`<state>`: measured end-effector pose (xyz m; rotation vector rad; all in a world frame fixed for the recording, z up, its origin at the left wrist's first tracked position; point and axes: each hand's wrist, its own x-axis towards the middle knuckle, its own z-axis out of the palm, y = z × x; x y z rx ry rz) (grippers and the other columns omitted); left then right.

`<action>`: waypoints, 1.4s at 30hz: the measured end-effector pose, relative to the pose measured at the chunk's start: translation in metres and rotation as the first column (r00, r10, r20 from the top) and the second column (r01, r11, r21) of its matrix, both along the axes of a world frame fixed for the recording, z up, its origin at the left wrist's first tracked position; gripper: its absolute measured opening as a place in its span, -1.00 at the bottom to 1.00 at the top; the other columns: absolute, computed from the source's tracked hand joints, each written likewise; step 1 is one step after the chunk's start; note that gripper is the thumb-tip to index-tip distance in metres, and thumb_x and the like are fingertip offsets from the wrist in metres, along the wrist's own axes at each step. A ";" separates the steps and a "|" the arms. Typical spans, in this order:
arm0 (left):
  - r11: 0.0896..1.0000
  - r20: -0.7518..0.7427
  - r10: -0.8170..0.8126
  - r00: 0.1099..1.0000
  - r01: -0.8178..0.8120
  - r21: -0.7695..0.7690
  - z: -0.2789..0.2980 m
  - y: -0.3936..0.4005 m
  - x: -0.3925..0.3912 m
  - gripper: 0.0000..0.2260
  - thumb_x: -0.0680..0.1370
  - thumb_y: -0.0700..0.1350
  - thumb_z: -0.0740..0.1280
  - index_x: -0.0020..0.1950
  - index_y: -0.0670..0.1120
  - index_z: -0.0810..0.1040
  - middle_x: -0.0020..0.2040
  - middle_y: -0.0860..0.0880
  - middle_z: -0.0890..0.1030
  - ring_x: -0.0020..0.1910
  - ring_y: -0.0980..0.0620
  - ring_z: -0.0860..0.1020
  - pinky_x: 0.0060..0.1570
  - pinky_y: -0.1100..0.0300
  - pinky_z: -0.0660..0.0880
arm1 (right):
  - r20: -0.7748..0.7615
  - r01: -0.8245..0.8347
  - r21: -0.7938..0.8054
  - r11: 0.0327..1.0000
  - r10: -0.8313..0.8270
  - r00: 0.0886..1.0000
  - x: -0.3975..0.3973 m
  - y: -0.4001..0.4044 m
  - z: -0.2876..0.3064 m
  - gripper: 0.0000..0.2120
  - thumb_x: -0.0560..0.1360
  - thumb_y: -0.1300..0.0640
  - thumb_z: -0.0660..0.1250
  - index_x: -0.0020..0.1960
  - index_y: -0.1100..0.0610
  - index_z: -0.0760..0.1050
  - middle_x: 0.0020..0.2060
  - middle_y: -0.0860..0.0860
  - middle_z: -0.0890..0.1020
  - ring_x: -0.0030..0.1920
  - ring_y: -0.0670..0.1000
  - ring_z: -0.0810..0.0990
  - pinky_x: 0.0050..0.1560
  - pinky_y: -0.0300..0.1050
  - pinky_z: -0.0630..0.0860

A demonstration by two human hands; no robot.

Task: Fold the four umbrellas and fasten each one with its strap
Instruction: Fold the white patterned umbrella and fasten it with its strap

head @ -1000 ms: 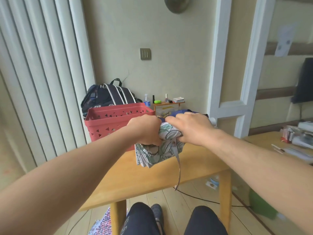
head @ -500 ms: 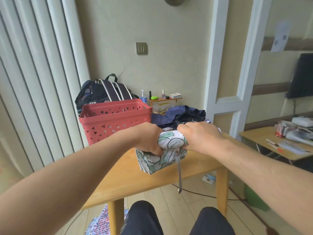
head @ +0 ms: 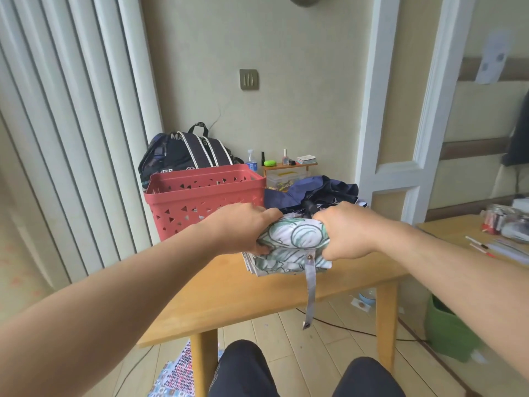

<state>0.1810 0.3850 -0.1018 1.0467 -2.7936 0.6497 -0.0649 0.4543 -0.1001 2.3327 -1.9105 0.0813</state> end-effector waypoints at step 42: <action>0.957 -0.191 0.198 0.961 -0.148 0.248 -0.013 -0.009 -0.040 -0.56 0.35 0.31 0.50 -0.10 -0.03 0.57 -0.26 -0.01 0.63 -0.26 -0.08 0.62 -0.24 -0.03 0.62 | -0.197 -0.006 -0.386 0.923 -0.076 0.977 -0.014 -0.013 -0.019 -0.43 0.39 -0.39 0.42 0.22 -0.07 0.40 0.02 -0.09 0.54 0.11 0.07 0.52 -0.17 -0.06 0.39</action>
